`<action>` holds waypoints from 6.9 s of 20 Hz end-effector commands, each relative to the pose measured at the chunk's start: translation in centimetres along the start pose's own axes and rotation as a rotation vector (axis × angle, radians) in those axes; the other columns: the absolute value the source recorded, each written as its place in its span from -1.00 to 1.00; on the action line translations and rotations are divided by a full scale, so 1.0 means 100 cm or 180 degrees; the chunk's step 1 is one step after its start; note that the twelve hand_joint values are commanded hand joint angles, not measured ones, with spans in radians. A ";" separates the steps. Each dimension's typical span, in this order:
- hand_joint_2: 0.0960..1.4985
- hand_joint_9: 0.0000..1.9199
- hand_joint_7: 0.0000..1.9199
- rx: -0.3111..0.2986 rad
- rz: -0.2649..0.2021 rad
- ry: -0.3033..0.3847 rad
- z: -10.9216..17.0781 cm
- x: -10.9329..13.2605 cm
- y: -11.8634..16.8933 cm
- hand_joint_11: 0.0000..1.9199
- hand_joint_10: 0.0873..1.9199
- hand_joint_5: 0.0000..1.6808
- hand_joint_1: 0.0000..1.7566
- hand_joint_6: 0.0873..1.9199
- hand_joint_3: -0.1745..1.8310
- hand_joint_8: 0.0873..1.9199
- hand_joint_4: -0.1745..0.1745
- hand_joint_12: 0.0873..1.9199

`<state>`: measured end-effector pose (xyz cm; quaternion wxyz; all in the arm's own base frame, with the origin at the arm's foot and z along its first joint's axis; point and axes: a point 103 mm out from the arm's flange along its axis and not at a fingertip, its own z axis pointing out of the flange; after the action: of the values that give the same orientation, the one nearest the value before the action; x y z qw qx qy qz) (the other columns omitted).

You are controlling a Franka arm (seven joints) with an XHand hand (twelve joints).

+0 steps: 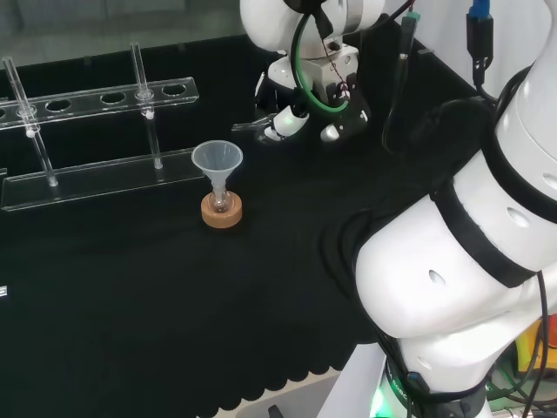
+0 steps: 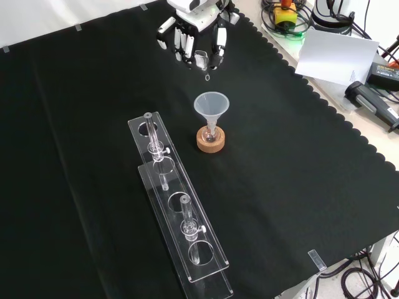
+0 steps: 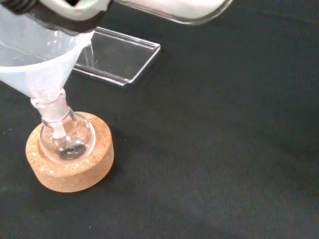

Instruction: Pour all the NaCl from the weighing funnel into the round-bottom flask.

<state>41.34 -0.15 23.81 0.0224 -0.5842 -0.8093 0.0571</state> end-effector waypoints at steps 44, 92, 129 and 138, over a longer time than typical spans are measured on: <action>0.04 0.27 0.64 0.0253 -0.0408 -0.1035 -0.030 0.015 0.024 -1.00 -0.96 0.53 0.25 -0.52 -0.50 -1.00 1.00 0.65; -0.03 0.32 0.69 0.0539 -0.0866 -0.2431 -0.057 0.045 0.051 -1.00 -0.97 0.54 0.25 -0.51 -0.42 -1.00 1.00 0.63; -0.04 0.33 0.70 0.0801 -0.1254 -0.3013 -0.077 0.035 0.046 -1.00 -0.98 0.53 0.25 -0.48 -0.40 -1.00 1.00 0.61; -0.08 0.34 0.72 0.0666 -0.1330 -0.3127 -0.089 0.045 0.047 -1.00 -0.99 0.54 0.25 -0.48 -0.36 -1.00 1.00 0.61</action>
<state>45.31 5.77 31.69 -0.2825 -0.3165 -0.8118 0.4014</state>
